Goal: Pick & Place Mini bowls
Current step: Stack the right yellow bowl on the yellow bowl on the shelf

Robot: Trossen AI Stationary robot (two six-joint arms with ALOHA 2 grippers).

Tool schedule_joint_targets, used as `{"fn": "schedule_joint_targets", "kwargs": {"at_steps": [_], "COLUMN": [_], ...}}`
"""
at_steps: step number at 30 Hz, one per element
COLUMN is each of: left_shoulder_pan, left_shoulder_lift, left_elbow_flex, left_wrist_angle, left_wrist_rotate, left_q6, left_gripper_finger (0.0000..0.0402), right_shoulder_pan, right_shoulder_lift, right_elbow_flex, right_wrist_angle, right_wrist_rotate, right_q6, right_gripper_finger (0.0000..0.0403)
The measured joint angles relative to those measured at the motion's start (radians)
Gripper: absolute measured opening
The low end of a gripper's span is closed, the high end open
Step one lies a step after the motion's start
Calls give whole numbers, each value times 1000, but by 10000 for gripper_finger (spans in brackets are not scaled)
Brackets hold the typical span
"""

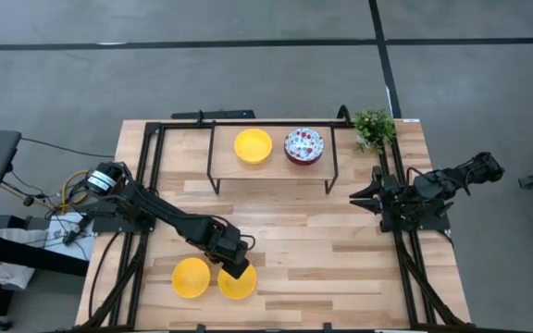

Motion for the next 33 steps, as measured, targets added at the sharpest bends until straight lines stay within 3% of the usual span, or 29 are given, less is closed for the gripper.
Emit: {"fn": "schedule_joint_targets", "kwargs": {"at_steps": [12, 21, 33], "left_shoulder_pan": [0, 0, 67], "left_shoulder_lift": [58, -7, -215], "left_elbow_flex": [0, 0, 0], "left_wrist_angle": [10, 9, 7], "left_wrist_rotate": [11, -3, 7], "left_q6": [-5, -9, -11], "left_gripper_finger": [124, 11, 4], "right_shoulder_pan": [0, 0, 1], "right_shoulder_lift": [0, 0, 0], "right_elbow_flex": [0, 0, 0], "right_wrist_angle": [0, 0, 0], "right_wrist_rotate": [-3, -3, -3], "right_q6": [0, 0, 0], "right_gripper_finger": [61, 61, 61]}}
